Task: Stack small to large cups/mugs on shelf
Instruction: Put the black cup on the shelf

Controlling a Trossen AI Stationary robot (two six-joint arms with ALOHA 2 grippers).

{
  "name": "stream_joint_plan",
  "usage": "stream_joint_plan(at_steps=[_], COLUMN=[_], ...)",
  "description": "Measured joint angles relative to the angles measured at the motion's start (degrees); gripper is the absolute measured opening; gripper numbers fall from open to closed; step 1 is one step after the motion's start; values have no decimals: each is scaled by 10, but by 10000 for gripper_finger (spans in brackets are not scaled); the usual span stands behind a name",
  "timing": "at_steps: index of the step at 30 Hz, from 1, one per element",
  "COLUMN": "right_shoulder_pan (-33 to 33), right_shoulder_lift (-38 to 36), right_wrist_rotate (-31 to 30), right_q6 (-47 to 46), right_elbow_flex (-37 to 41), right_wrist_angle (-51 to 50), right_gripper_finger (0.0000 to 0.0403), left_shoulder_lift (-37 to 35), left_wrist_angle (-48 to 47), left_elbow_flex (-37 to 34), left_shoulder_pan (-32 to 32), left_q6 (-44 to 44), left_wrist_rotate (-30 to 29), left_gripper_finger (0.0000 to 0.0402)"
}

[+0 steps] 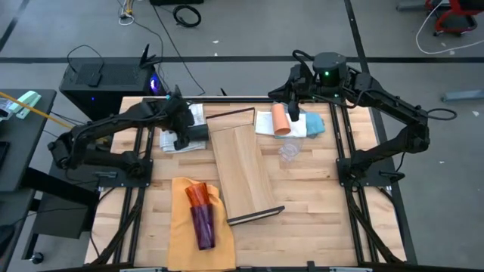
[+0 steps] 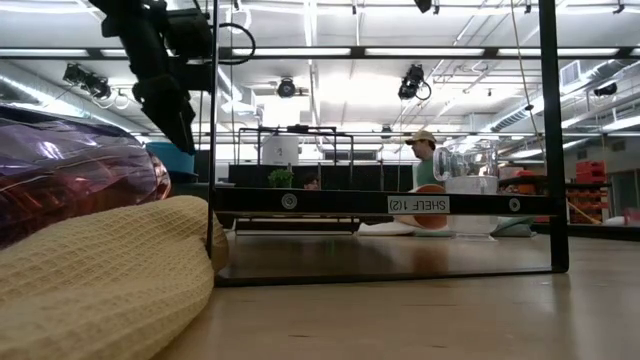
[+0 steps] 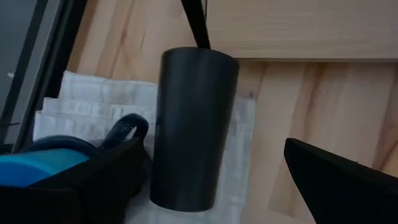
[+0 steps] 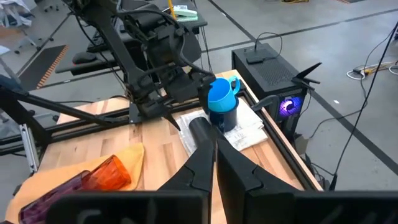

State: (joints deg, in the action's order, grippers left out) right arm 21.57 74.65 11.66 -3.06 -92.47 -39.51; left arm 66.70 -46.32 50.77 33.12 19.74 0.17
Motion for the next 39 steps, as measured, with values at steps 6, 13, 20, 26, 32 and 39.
stream_joint_plan(at_steps=[6, 13, 20, 26, 32, 39], right_shoulder_pan=[0, 0, 0, 0, 0, 0], right_shoulder_lift=[0, 0, 0, 0, 0, 0], right_wrist_rotate=[0, 0, 0, 0, 0, 2], right_q6=[1, 7, 13, 13, 2, -4], right_elbow_flex=[0, 0, 0, 0, 0, 1], right_wrist_angle=[0, 0, 1, 1, 1, 0], right_gripper_finger=[24, 24, 24, 24, 24, 24], left_shoulder_lift=[5, 5, 8, 15, 58, 94], left_wrist_angle=[2, 7, 61, 103, 110, 122], left_elbow_flex=[-13, -45, -74, -81, -79, -79], left_shoulder_pan=[0, 1, 0, 0, 0, -17], left_q6=[15, 4, -26, -7, -3, -14], left_wrist_rotate=[-1, -2, -30, -42, -48, -87], left_gripper_finger=[398, 398, 399, 399, 399, 399])
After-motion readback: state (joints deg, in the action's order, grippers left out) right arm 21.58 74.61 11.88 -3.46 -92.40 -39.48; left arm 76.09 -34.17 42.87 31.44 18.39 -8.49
